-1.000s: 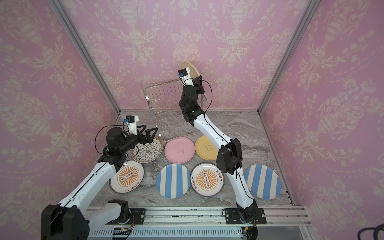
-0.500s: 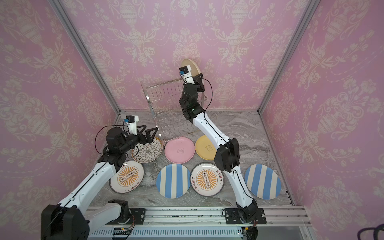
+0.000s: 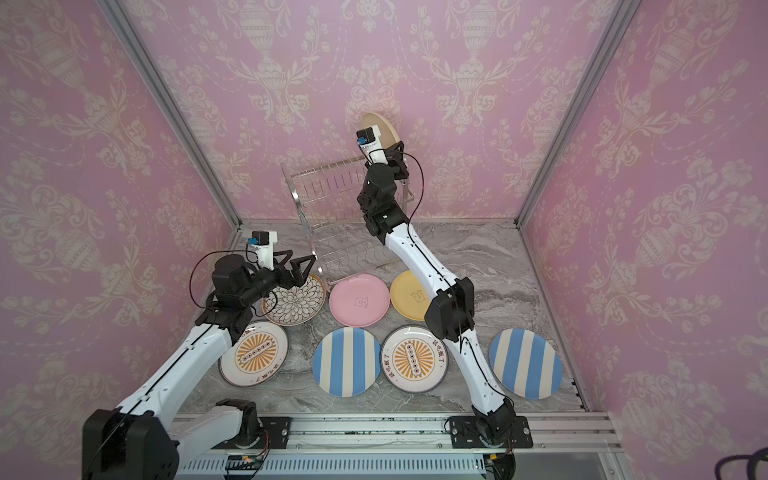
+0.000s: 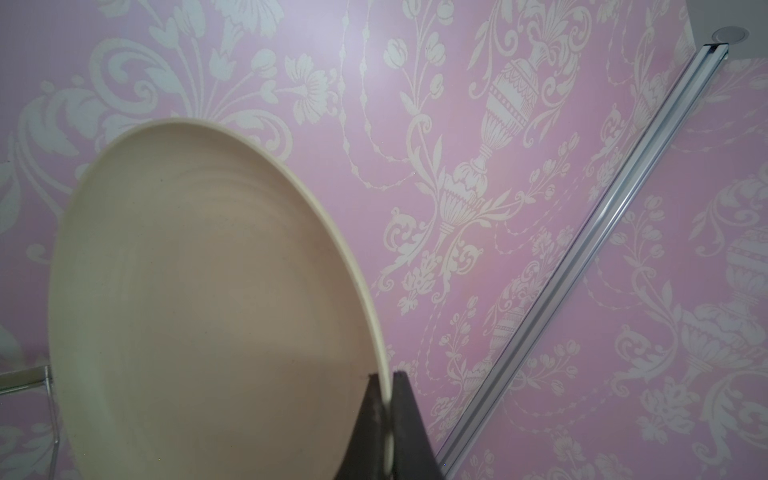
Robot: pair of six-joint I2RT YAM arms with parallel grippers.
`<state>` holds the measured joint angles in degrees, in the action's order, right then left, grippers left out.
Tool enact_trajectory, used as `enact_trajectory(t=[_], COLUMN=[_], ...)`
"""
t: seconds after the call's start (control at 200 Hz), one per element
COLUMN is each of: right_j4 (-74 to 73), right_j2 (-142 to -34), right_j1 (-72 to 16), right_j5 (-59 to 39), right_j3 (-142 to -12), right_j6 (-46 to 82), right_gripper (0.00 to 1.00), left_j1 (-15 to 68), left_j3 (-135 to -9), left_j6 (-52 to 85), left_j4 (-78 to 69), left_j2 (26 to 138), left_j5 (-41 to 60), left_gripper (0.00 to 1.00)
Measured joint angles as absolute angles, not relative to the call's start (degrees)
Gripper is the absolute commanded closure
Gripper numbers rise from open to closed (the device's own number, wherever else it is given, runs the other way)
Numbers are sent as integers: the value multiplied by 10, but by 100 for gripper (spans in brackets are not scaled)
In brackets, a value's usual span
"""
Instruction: Load the plates into the dish rack
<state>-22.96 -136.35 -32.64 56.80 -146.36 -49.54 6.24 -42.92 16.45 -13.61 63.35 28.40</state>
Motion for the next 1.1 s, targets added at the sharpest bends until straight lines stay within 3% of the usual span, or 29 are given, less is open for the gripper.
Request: enact_trajectory(t=[1.101], right_j4=[-263], right_j2=[-1364], right_j1=[-330], right_j5=[549], right_j3=[-1476], right_j6=[-608], right_gripper=[100], left_j1=[62], left_j3=[-429], left_j6=[164], left_j4=[-136], left_j2=[630], left_j5=[284], left_gripper=[1])
